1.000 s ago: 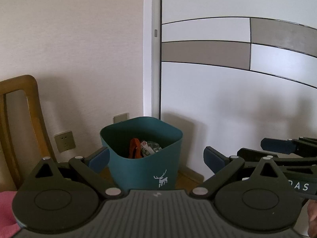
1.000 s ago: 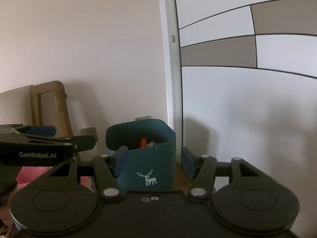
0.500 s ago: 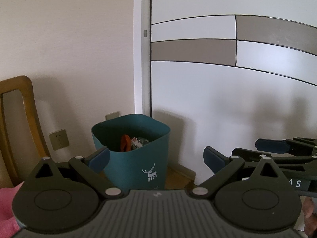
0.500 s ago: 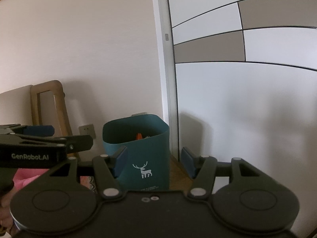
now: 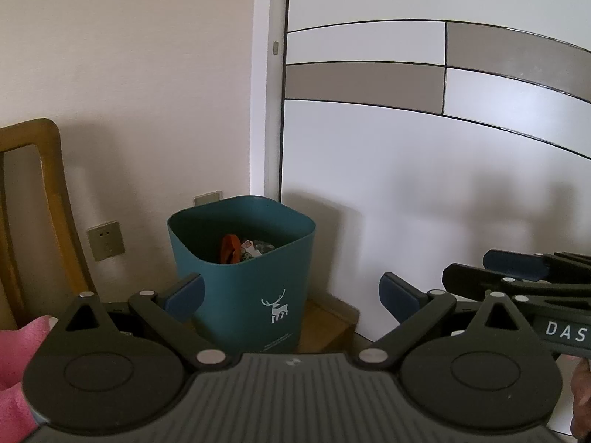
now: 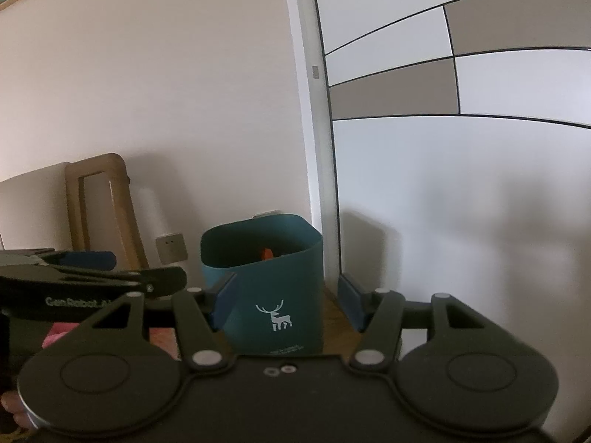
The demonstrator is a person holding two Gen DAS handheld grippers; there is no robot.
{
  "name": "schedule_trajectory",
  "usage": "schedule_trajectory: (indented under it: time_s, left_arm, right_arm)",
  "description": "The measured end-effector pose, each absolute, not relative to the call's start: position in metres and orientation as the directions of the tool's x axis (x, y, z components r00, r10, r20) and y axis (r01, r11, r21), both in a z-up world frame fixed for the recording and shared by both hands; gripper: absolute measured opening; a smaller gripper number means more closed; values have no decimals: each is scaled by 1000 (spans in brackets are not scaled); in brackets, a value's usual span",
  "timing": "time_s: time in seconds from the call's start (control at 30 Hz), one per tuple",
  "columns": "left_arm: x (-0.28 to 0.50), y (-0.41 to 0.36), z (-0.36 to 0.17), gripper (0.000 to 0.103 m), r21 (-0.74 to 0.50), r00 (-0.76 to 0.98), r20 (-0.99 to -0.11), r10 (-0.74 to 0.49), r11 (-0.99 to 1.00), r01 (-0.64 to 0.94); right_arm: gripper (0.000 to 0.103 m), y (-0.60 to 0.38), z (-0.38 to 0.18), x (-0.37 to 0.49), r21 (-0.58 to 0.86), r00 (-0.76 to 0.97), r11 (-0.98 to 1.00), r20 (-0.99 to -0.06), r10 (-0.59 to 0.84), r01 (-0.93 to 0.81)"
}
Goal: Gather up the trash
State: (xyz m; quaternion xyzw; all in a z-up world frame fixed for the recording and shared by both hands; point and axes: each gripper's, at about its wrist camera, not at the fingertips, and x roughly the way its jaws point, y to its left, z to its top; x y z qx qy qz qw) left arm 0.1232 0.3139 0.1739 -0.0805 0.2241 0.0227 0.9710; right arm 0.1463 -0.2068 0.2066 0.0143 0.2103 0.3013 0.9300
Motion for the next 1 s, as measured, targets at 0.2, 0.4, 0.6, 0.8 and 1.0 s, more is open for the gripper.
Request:
schedule_trajectory:
  time_s: [0.2, 0.4, 0.6, 0.8, 1.0]
  left_arm:
    - [124, 315, 175, 101, -143, 899, -438, 12, 986, -83]
    - [122, 315, 175, 101, -136, 898, -439, 19, 987, -87]
    - [121, 314, 175, 101, -134, 899, -438, 18, 987, -85]
    - [121, 312, 176, 101, -127, 898, -440, 21, 988, -85]
    - [120, 308, 177, 101, -123, 896, -443, 25, 988, -88]
  right_arm:
    - [59, -202, 211, 142, 138, 725, 811, -382, 573, -568]
    - [59, -201, 213, 141, 144, 723, 810, -383, 575, -568]
    - [59, -202, 212, 141, 147, 720, 809, -388, 576, -569]
    - [59, -202, 212, 144, 146, 716, 809, -394, 576, -570]
    - [59, -203, 212, 145, 149, 714, 807, -395, 578, -571]
